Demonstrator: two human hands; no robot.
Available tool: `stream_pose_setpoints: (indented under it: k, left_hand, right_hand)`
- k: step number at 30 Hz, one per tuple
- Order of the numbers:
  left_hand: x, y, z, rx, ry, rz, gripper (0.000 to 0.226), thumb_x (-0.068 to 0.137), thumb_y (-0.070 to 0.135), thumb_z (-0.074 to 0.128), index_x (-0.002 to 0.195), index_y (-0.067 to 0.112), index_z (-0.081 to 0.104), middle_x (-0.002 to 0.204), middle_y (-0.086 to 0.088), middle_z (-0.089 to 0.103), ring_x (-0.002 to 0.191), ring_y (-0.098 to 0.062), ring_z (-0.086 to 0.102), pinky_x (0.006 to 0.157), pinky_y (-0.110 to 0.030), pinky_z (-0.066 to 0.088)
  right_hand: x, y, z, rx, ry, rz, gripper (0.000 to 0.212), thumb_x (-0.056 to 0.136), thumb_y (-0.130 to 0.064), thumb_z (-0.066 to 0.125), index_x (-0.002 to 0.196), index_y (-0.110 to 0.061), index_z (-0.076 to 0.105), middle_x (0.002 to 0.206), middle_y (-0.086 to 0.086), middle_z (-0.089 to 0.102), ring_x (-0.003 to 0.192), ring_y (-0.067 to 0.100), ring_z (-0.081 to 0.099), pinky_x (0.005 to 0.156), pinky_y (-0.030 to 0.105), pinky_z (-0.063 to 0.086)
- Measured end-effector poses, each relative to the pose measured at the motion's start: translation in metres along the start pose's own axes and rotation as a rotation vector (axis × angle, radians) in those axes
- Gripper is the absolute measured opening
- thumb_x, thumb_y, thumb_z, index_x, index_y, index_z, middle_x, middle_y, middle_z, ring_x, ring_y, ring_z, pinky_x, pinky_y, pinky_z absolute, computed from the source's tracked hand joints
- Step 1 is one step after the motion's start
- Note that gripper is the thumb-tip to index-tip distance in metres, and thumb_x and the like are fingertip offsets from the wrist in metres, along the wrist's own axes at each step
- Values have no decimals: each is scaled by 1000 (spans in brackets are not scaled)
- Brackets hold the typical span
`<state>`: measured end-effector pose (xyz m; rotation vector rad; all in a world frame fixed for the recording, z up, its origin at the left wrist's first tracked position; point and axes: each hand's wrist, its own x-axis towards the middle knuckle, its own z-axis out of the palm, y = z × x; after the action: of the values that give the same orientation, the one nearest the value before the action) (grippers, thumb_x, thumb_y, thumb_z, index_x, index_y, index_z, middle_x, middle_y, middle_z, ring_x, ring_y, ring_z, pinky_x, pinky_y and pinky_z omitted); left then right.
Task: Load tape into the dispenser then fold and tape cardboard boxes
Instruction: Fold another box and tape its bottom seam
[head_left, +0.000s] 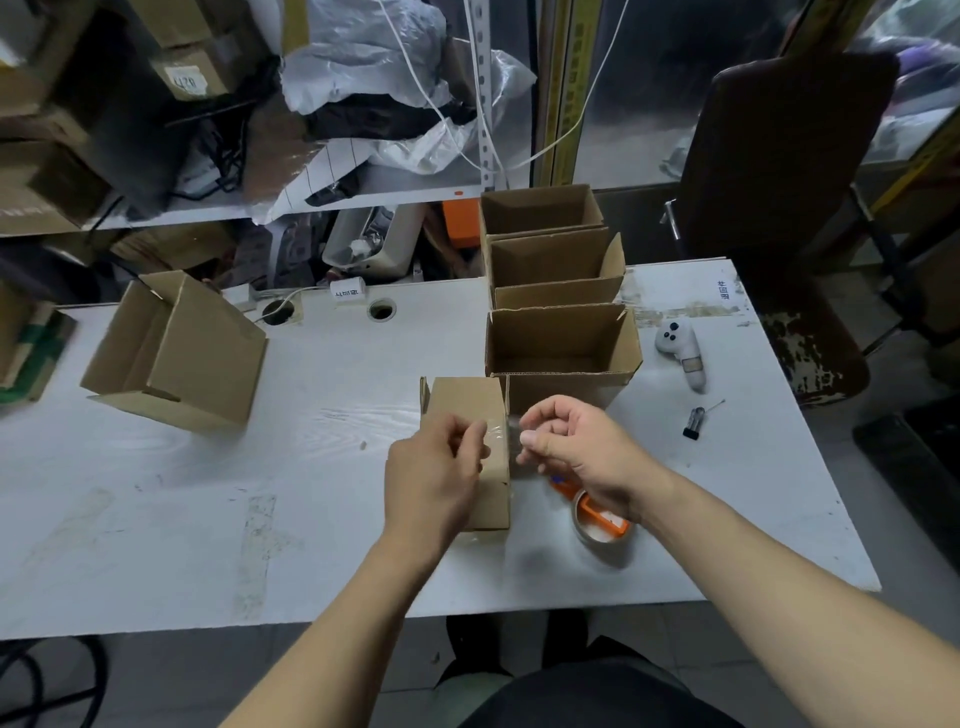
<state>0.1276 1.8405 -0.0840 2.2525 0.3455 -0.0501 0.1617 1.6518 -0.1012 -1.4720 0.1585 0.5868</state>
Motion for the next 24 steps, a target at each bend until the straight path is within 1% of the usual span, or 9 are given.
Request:
stream_pose_setpoints:
  k: [3,6,8,11,15,18,20,21,24]
  left_hand:
    - [-5,-11,18,316,118,190,25,104,39,57,88,20,63,73,-2,71,66,-31,66,58,-36,45]
    - [-4,-14,27,497,75,187,28,109,40,42,94,20,56,86,-5,70,75,-35,64,61,-35,35]
    - [-2,-18,30,526,62,177,30,110,41,37,96,21,54,90,-5,69,79,-34,63,62,-35,33]
    - [0,-24,34,556,58,217,29,110,40,39,92,20,51,83,-5,68,74,-33,63,59,-35,33]
    - [2,-38,39,565,102,303,29,103,30,55,77,19,50,64,-4,58,55,-31,57,48,-31,28]
    - [5,-42,42,631,207,408,31,98,33,50,72,17,51,59,-5,53,50,-30,52,44,-33,30]
    - [6,-44,42,651,238,397,29,96,38,52,80,14,56,65,-8,55,58,-33,55,48,-38,37]
    - [7,-45,41,654,232,329,32,94,44,55,90,12,58,72,-9,58,65,-34,57,53,-40,42]
    - [6,-48,35,643,195,90,62,89,60,61,123,9,55,104,-11,60,94,-36,56,74,-46,45]
  right_hand:
    - [1,25,14,-86,123,-11,15,103,-8,60,116,-17,59,80,6,72,81,18,69,70,27,53]
    - [0,37,24,-231,245,-38,14,107,-16,54,118,-25,54,85,3,70,85,16,66,75,26,51]
    - [-1,42,28,-283,306,-64,15,107,-18,53,120,-26,51,88,3,68,87,14,64,75,21,48]
    - [0,51,35,-335,361,-80,15,108,-20,52,120,-26,47,85,1,64,86,13,61,70,17,43]
    - [4,64,45,-364,375,-92,17,108,-20,49,124,-24,44,86,1,60,84,12,58,73,27,49]
    - [6,68,51,-407,359,-122,22,109,-21,48,130,-23,42,88,-1,60,86,12,59,75,26,49]
    - [6,70,54,-403,359,-136,25,110,-21,46,134,-23,41,90,-2,59,87,11,59,73,19,47]
    - [6,71,55,-396,363,-135,26,110,-22,46,136,-23,40,92,-1,58,87,10,59,73,18,47]
    - [6,79,51,-404,320,-82,37,109,-22,48,144,-27,36,98,-3,58,92,11,60,79,21,50]
